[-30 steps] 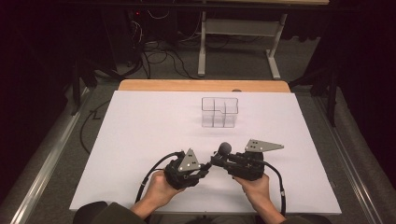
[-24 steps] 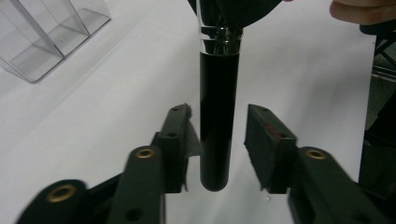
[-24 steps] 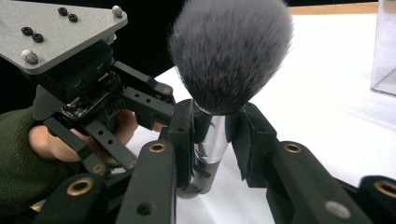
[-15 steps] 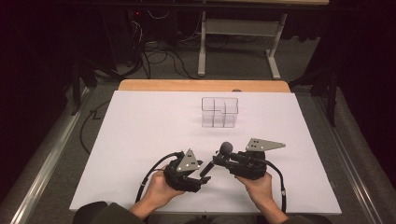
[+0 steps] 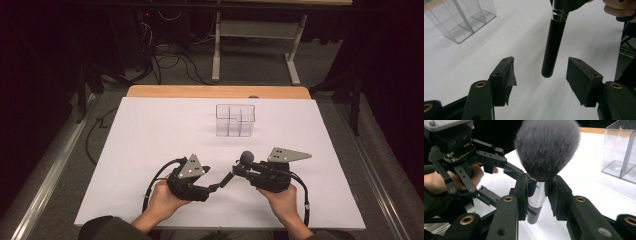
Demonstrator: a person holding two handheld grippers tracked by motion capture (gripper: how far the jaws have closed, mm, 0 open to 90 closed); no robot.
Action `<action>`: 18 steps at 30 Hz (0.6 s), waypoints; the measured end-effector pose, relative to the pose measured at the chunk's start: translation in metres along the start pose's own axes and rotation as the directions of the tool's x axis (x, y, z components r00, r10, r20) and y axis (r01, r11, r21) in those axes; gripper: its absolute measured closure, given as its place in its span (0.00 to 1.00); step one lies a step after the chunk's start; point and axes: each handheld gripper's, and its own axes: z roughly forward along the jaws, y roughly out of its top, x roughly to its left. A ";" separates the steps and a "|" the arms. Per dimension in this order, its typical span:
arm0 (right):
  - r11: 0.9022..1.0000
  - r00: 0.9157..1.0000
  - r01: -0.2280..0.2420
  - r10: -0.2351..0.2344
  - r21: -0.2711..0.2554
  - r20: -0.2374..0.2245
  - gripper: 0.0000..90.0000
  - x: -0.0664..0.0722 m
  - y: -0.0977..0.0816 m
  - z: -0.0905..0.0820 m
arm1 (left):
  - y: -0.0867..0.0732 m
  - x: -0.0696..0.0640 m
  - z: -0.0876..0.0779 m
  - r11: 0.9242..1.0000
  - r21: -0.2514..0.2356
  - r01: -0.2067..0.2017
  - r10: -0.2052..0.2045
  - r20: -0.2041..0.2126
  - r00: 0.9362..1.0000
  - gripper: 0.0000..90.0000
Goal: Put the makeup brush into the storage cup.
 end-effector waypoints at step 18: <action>1.000 1.000 0.009 -0.009 0.005 0.024 0.80 -0.002 0.001 -0.006 | -0.002 0.021 -0.031 0.996 -0.072 0.060 -0.064 -0.059 0.996 0.40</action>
